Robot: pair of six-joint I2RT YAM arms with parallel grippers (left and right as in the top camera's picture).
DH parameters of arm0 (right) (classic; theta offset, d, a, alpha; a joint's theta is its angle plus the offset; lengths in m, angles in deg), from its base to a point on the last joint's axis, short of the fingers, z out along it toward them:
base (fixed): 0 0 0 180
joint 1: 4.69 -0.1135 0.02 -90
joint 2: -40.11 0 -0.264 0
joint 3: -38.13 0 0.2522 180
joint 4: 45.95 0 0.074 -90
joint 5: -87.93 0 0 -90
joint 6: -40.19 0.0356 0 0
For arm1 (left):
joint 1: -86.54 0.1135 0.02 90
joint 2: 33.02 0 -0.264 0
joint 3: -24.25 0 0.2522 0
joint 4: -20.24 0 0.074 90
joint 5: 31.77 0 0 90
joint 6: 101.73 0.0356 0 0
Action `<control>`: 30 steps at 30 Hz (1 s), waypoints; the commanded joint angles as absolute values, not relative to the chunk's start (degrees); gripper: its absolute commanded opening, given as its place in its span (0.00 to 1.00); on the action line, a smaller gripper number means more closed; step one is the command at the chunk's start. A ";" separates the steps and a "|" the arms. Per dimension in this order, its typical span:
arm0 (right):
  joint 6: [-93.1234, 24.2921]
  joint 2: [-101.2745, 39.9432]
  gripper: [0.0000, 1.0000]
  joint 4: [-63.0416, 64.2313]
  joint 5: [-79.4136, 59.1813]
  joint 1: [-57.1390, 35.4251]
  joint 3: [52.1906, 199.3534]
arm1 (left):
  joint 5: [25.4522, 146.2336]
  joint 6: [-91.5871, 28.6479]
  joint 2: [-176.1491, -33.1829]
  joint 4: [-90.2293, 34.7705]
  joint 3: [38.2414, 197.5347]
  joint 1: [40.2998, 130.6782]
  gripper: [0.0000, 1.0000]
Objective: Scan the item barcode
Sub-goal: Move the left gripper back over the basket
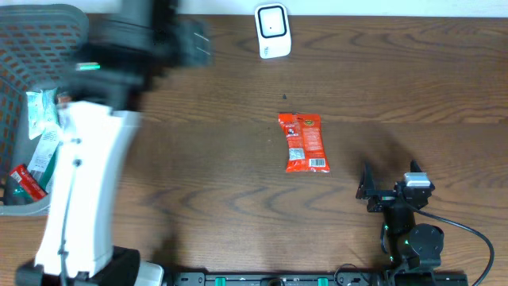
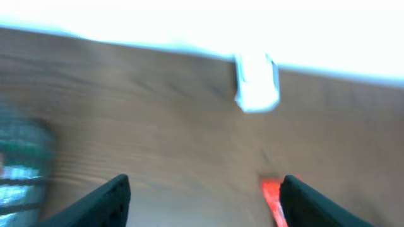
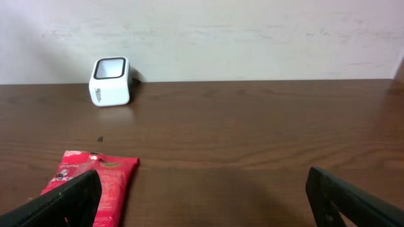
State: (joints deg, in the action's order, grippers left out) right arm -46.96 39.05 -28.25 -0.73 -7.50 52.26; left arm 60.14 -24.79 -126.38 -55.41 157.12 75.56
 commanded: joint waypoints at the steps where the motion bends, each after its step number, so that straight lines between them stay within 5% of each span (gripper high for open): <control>1: -46.00 39.29 0.99 -28.09 -0.18 -7.09 52.21 | 57.67 -24.01 -124.96 -56.85 162.54 88.76 0.79; 7: -46.00 39.29 0.99 -28.09 -0.18 -7.09 52.21 | 57.54 -23.98 -128.63 -59.17 160.68 109.17 0.79; 13: -46.00 39.29 0.99 -28.09 -0.18 -7.09 52.21 | 57.58 -23.96 -137.35 -63.91 160.68 119.84 0.80; 30: -46.00 39.29 0.99 -28.09 -0.18 -7.09 52.21 | 57.69 -16.14 -157.66 -59.96 160.60 120.86 0.83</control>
